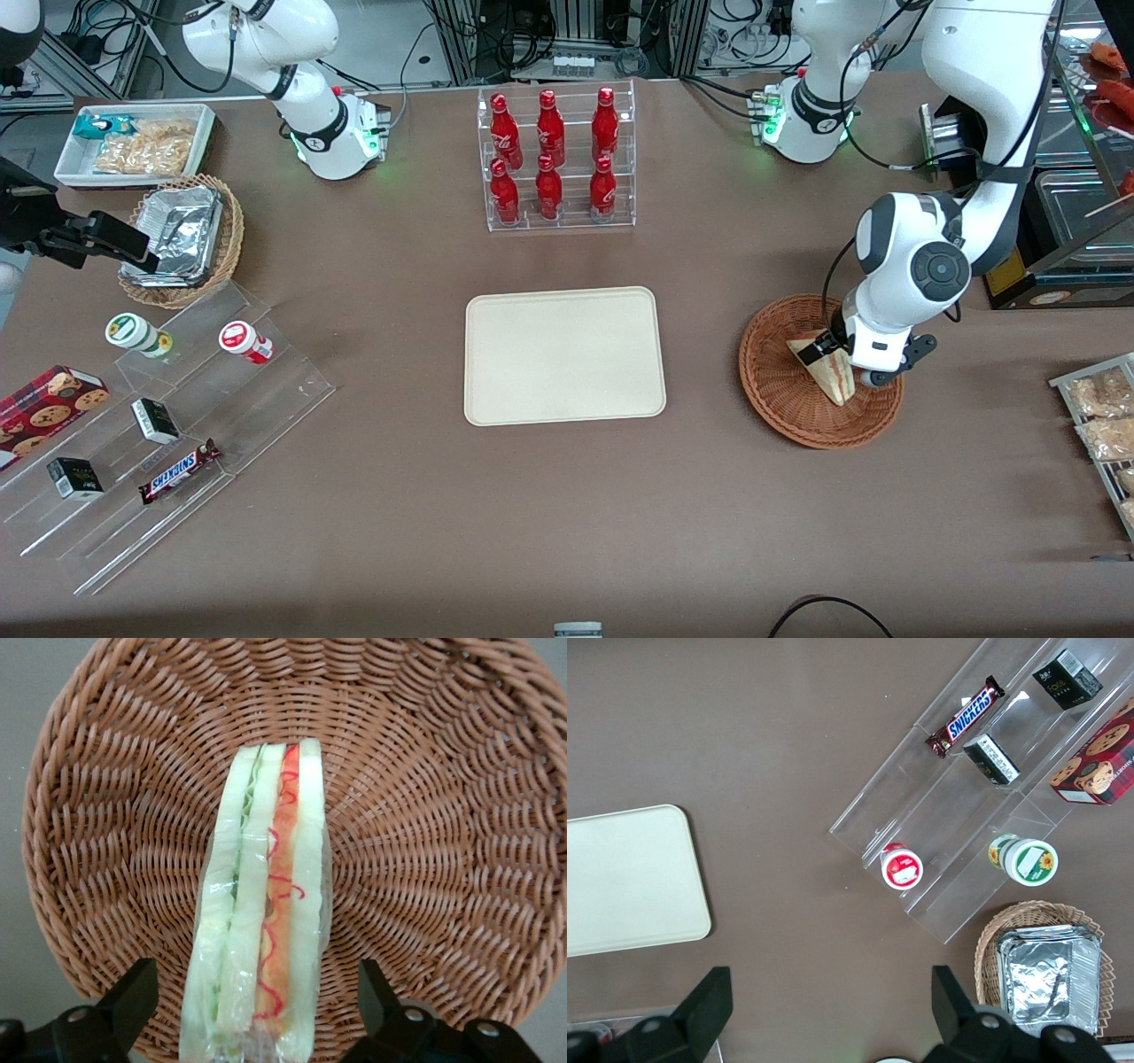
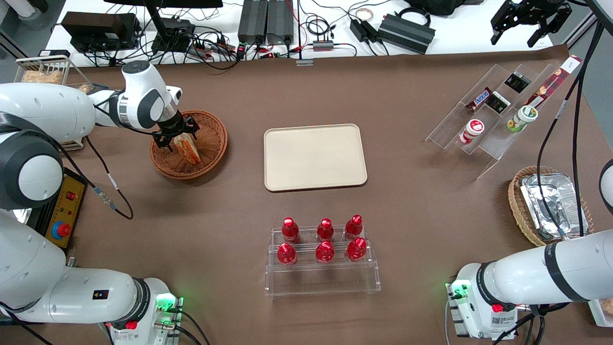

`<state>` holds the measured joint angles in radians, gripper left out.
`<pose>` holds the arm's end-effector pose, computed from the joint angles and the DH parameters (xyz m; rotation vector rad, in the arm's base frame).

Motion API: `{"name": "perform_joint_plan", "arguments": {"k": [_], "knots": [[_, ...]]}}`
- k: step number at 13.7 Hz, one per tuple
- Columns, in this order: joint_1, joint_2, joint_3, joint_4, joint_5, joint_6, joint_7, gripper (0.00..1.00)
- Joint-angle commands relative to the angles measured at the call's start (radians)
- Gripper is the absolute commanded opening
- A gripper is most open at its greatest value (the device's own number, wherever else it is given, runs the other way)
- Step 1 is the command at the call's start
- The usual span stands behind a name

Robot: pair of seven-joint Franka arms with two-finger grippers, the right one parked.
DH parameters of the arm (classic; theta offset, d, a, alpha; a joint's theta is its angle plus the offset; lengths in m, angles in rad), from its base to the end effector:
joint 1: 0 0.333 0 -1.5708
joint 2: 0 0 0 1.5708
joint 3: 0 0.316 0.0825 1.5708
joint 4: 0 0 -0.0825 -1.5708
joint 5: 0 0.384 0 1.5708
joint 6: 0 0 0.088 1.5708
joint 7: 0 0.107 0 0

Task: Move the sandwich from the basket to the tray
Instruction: 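Close the left gripper on the sandwich and lift it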

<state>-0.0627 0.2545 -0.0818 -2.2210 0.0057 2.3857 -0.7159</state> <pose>0.5340 -0.0779 0.2531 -2.9917 -0.8745 0.1371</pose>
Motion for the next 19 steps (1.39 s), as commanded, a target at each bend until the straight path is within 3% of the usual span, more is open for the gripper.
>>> {"name": "perform_joint_plan", "arguments": {"k": [1, 2, 3, 4, 9, 14, 19], "knots": [[0.000, -0.006, 0.002, -0.002, 0.013, 0.004, -0.008, 0.48], [0.000, -0.009, 0.002, -0.002, 0.013, -0.002, 0.010, 0.23], [0.000, -0.014, 0.002, -0.002, 0.013, -0.003, 0.030, 0.11], [0.001, -0.026, 0.002, -0.002, 0.013, -0.013, 0.044, 0.07], [-0.005, -0.058, -0.001, 0.064, 0.014, -0.131, 0.085, 0.04], [-0.005, -0.052, -0.085, 0.208, 0.011, -0.362, 0.399, 0.03], [-0.005, -0.006, -0.251, 0.296, 0.010, -0.402, 0.265, 0.03]]}}
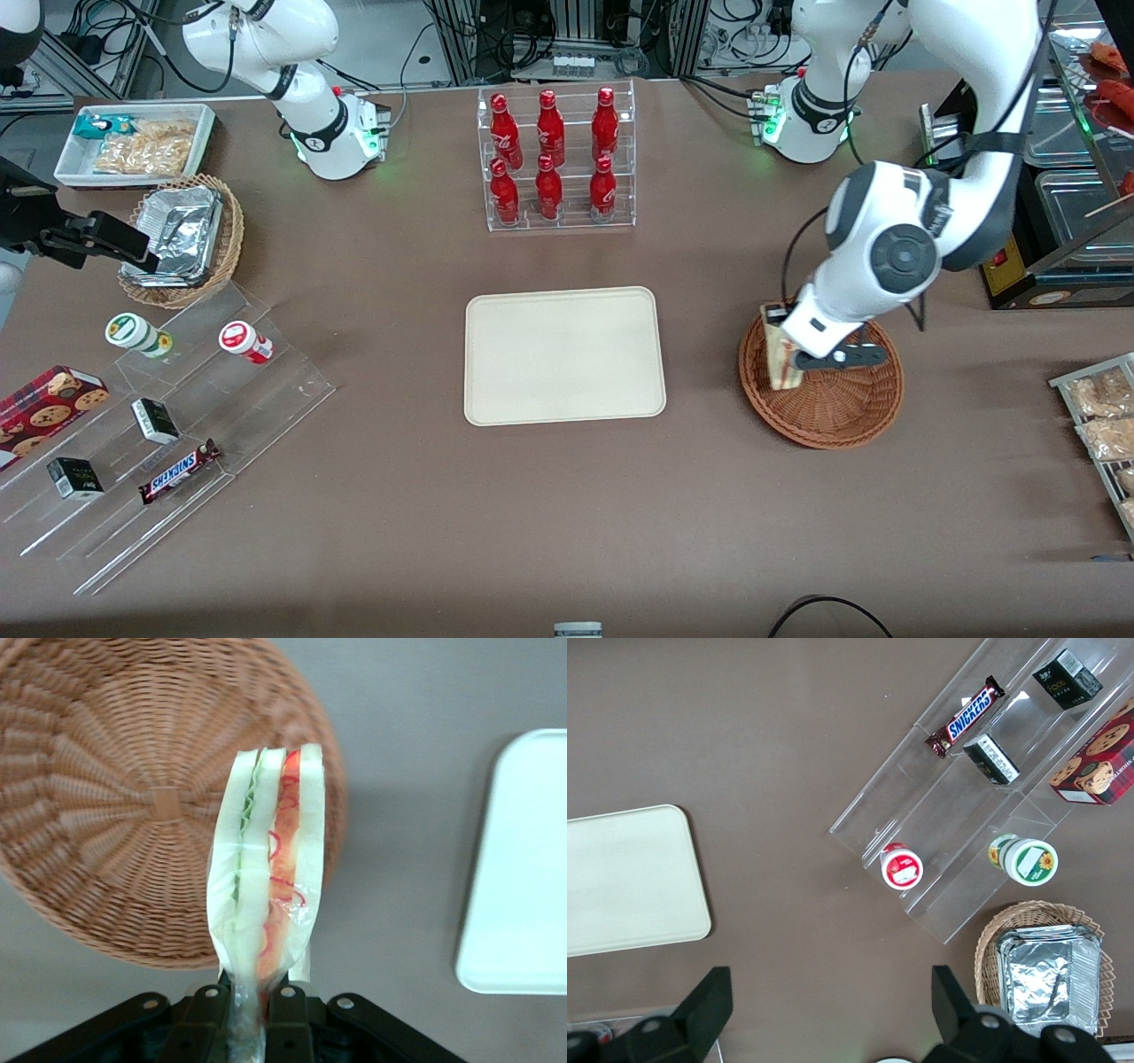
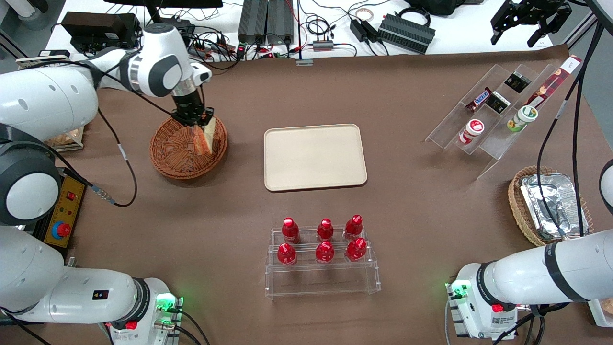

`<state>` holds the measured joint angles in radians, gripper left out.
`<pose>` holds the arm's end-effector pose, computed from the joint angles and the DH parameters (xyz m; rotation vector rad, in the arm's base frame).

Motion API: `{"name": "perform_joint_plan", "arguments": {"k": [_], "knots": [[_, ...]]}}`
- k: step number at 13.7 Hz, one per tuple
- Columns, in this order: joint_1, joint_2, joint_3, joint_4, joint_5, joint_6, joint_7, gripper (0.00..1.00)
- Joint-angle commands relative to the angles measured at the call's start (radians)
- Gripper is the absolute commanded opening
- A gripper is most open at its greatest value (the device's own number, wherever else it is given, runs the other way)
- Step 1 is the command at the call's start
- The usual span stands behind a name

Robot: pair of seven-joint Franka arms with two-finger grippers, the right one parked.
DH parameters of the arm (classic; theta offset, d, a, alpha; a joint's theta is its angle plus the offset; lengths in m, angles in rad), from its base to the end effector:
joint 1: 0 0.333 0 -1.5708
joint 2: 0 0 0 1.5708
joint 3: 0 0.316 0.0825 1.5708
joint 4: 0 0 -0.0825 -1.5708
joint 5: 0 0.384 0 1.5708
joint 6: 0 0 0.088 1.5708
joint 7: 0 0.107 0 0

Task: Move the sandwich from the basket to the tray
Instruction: 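Carry the sandwich with the left gripper over the cream tray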

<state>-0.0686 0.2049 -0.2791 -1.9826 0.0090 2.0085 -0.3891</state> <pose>0.5408 -0.1908 0.3542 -3.1126 -0.0586 0.2762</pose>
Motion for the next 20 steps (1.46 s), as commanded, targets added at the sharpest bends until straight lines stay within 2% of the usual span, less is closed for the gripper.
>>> {"name": "perform_joint_plan", "arguments": {"k": [1, 3, 5, 8, 15, 20], "knots": [[0.000, 0.072, -0.089, 0.082, 0.009, -0.022, -0.107, 0.03], [-0.002, 0.131, -0.158, 0.146, 0.020, -0.022, -0.196, 0.03], [-0.029, 0.197, -0.218, 0.218, 0.099, -0.022, -0.327, 0.03], [-0.147, 0.306, -0.218, 0.338, 0.213, -0.020, -0.529, 0.03], [-0.295, 0.497, -0.216, 0.560, 0.221, -0.020, -0.655, 0.03], [-0.391, 0.594, -0.186, 0.643, 0.223, -0.024, -0.682, 0.03]]}}
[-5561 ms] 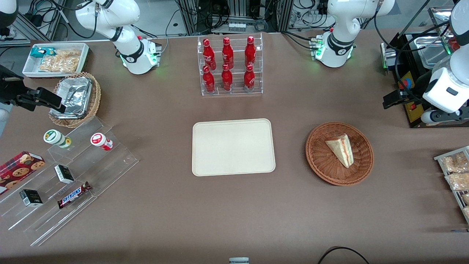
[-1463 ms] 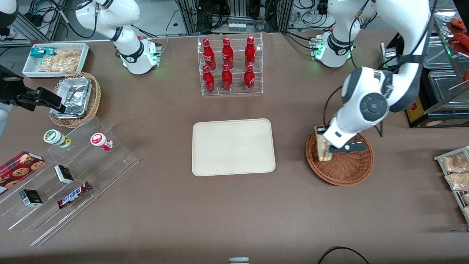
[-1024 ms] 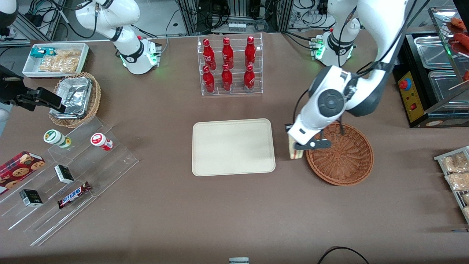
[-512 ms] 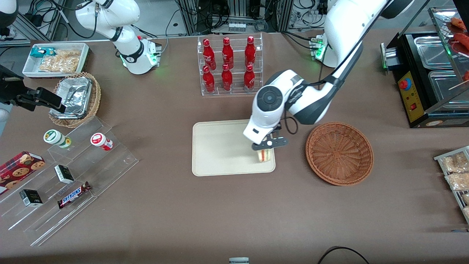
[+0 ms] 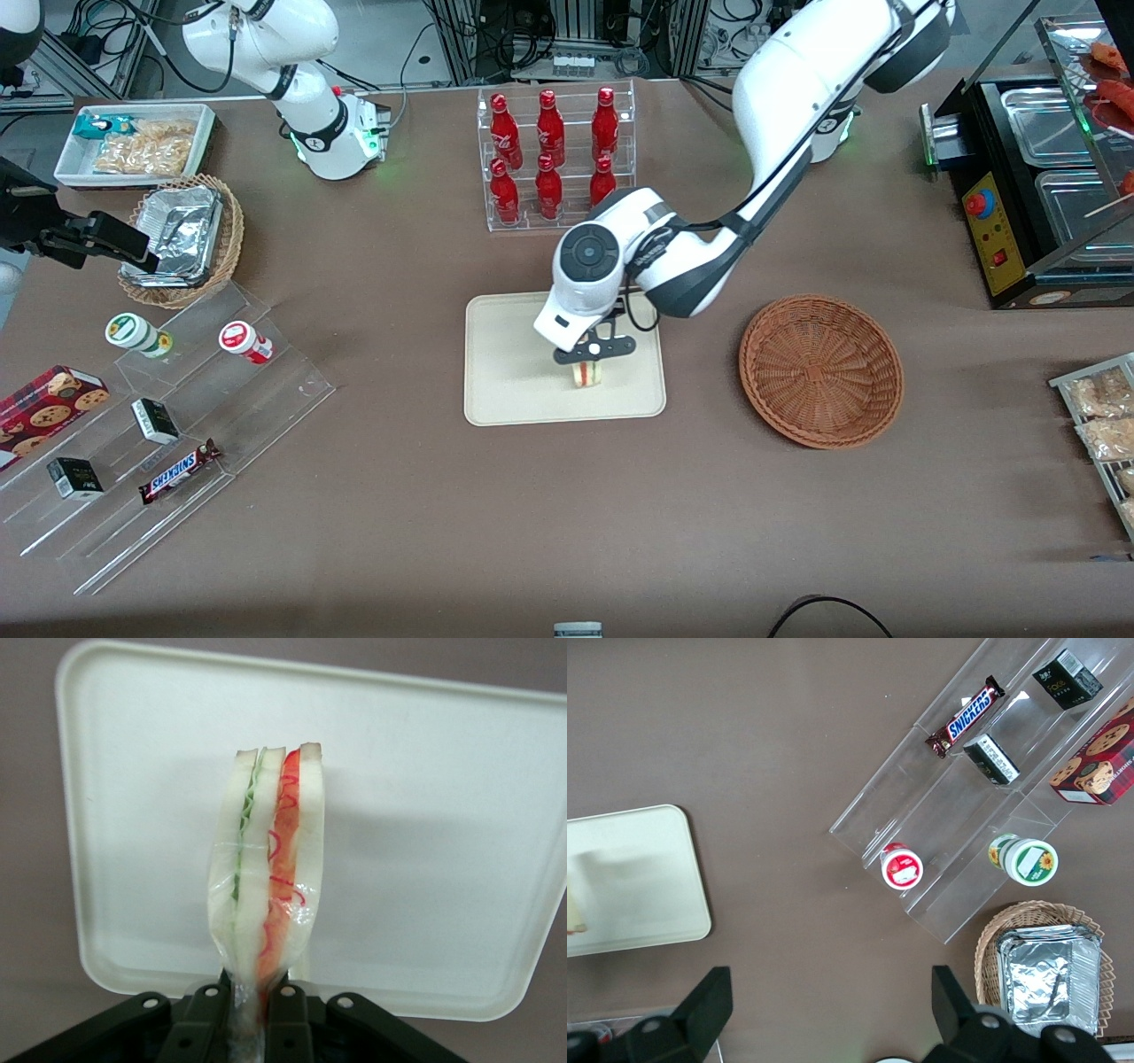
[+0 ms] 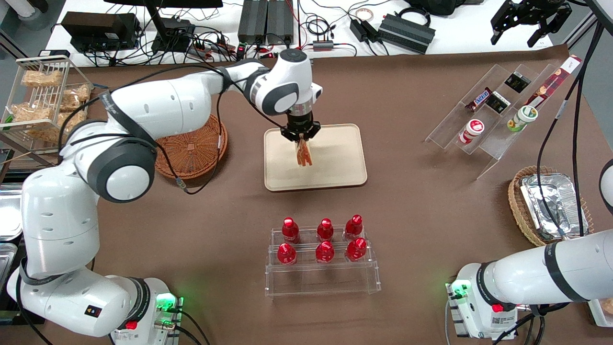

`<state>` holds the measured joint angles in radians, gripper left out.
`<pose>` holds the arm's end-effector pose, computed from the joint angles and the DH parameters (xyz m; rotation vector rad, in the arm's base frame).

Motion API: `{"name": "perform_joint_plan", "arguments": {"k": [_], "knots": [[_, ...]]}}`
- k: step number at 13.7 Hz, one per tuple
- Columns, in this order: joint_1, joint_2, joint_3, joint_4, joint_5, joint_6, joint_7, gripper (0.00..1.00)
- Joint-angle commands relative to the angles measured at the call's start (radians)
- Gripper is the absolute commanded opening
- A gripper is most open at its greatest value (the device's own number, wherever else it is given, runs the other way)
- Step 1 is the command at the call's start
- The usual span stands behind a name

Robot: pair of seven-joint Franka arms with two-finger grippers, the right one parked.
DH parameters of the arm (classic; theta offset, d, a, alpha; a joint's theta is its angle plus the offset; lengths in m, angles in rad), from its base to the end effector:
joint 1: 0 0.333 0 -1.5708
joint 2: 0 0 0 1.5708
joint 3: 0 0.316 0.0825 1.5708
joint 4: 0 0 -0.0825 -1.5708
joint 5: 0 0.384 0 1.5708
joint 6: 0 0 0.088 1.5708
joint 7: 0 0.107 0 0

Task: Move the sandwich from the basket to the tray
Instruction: 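Carry the sandwich with the left gripper over the cream tray, then lower the sandwich onto the tray and open the left gripper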

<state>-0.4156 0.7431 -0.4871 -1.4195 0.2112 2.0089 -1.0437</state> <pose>0.5029 -0.5077 0.2879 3.1020 0.2240 -0.2378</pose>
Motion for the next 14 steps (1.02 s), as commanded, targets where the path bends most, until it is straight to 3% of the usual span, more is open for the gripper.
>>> {"name": "perform_joint_plan", "arguments": {"k": [1, 8, 11, 12, 13, 14], "knots": [[-0.058, 0.076, 0.022, 0.100, 0.019, -0.025, -0.029, 0.03], [-0.083, 0.098, 0.047, 0.110, 0.037, -0.021, -0.029, 0.05], [-0.083, 0.107, 0.050, 0.106, 0.053, -0.018, -0.027, 0.13], [-0.081, 0.110, 0.050, 0.106, 0.051, -0.015, -0.029, 0.22], [-0.081, 0.110, 0.050, 0.105, 0.048, -0.015, -0.030, 0.47], [-0.081, 0.110, 0.048, 0.103, 0.048, -0.015, -0.024, 0.86]]}}
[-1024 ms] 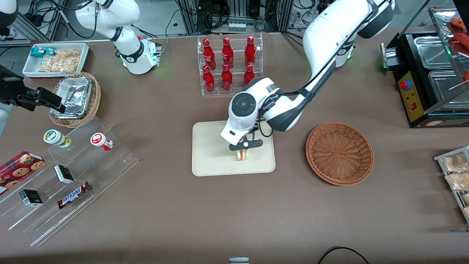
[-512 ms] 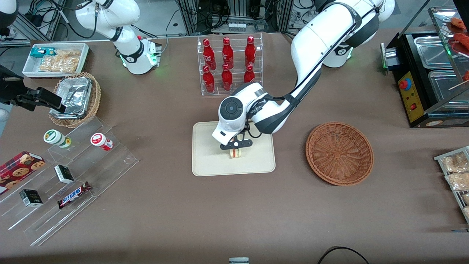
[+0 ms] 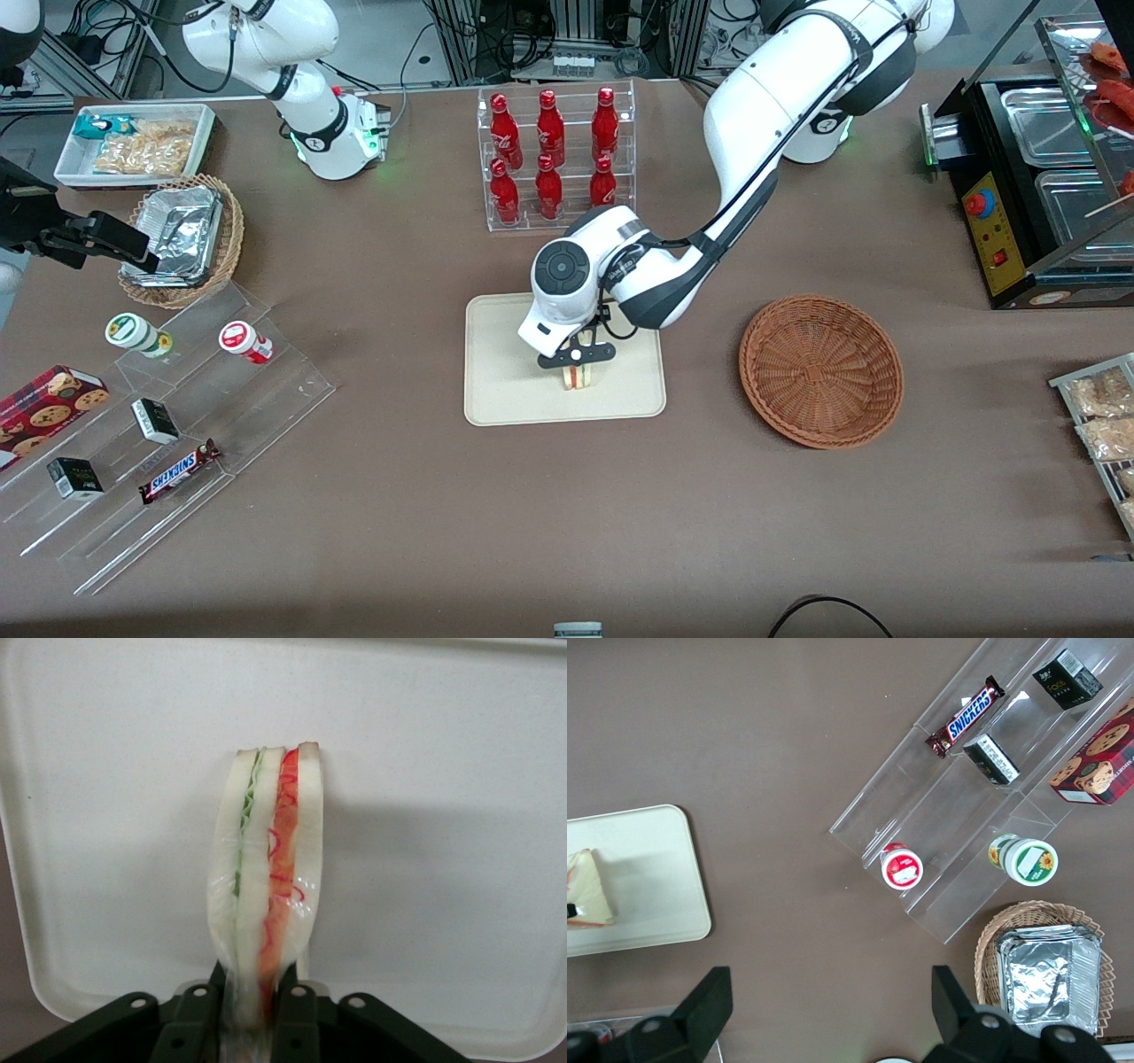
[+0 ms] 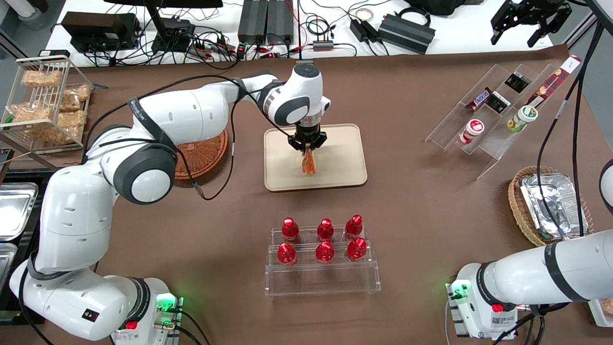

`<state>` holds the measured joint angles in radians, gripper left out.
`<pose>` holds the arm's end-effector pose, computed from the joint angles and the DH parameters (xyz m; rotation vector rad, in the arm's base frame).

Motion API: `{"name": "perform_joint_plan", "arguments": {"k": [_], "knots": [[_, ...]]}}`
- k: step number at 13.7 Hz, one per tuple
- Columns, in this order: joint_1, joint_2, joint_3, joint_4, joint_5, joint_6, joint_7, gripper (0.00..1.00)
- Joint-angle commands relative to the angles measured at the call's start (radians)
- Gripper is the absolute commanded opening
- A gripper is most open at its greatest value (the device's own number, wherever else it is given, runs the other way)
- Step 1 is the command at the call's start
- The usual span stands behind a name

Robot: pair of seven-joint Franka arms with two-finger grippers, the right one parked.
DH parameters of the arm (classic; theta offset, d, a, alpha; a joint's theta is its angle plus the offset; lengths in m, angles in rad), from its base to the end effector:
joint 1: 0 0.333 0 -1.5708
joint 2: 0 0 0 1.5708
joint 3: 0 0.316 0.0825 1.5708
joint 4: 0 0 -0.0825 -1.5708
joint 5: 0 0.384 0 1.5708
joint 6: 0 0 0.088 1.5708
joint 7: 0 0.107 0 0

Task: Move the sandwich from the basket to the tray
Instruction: 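Lower the sandwich onto the tray and open the left gripper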

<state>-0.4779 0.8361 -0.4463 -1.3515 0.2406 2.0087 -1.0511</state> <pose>0.5008 -0.5240 0.2464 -3.1105 -0.1992 0.2421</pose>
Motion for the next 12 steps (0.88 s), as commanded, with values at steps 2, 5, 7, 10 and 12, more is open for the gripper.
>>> {"name": "perform_joint_plan", "arguments": {"k": [2, 5, 7, 10, 12], "knots": [[-0.018, -0.001, 0.008, 0.035, 0.016, -0.018, -0.030, 1.00], [-0.002, -0.087, 0.009, 0.031, 0.011, -0.039, -0.030, 1.00], [0.016, -0.147, 0.009, 0.031, 0.011, -0.114, -0.032, 1.00], [0.077, -0.219, 0.008, 0.009, 0.012, -0.204, -0.006, 1.00], [0.105, -0.248, 0.009, 0.009, 0.013, -0.255, 0.029, 1.00]]}}
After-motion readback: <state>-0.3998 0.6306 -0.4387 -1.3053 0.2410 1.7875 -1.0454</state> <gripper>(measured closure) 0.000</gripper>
